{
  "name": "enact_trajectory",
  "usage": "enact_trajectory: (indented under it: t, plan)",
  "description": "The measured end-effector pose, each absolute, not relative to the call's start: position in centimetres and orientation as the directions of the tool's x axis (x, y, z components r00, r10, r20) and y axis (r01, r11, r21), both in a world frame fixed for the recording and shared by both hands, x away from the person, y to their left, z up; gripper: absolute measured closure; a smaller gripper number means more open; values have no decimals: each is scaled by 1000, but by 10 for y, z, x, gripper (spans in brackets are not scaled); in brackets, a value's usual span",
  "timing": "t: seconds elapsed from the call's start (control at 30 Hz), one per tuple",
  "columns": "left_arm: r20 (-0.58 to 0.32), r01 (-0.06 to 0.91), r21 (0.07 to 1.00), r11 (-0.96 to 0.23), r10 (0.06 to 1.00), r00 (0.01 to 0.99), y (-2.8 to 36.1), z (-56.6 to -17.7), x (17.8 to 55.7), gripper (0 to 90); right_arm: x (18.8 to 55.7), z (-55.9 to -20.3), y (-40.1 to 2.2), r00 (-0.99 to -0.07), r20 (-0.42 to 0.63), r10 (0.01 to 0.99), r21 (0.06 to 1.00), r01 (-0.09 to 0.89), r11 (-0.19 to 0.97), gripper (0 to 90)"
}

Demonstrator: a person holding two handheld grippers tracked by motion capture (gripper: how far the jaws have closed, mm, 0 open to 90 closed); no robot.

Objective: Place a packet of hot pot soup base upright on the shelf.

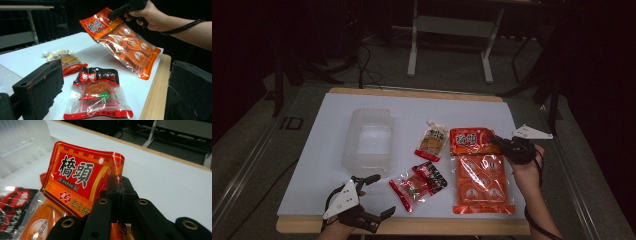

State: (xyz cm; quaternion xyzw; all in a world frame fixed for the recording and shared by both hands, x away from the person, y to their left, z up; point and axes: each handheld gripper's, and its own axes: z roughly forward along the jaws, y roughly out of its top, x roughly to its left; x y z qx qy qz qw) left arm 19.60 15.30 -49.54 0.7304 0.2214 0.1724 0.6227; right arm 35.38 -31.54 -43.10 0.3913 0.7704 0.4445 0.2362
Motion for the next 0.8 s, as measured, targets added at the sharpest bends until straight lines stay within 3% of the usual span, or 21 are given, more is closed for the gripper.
enact_trajectory:
  t: [0.8]
  plan:
    - [-18, 103, 986, -129, 535, 844, 151, -495, 196, 0, 273, -375, -303, -670, -92, 737, 936, 194, 294, 889]
